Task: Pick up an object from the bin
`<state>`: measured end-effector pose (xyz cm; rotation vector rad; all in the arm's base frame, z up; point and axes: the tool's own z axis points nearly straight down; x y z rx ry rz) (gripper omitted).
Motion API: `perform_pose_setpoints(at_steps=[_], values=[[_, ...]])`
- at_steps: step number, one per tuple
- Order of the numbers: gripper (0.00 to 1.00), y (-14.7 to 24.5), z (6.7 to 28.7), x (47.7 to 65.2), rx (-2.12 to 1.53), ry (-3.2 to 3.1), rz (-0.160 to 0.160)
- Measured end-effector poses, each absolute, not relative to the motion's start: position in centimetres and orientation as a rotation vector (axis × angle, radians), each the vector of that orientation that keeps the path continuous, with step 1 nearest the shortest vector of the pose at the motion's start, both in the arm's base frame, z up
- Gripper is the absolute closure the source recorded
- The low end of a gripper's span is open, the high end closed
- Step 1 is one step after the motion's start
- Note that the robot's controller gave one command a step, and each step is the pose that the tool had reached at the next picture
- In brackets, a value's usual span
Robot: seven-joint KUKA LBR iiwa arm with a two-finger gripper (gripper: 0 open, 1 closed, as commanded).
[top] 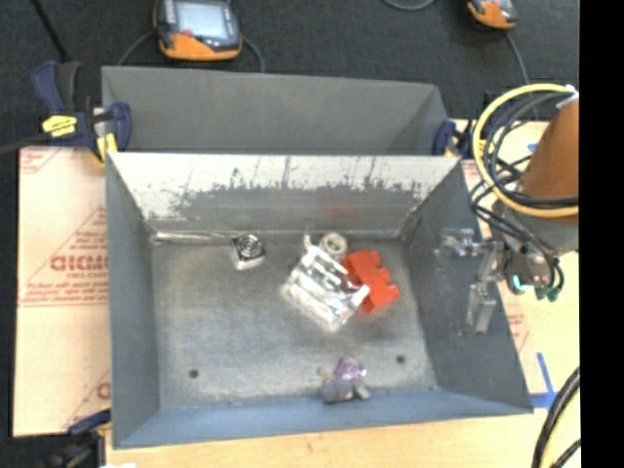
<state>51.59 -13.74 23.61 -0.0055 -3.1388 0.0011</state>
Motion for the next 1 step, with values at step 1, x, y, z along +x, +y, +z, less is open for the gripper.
perform_pose_setpoints(at_steps=[1], values=[[0.00, -6.32, 17.20, 54.70, 0.347, -3.122, -0.004]])
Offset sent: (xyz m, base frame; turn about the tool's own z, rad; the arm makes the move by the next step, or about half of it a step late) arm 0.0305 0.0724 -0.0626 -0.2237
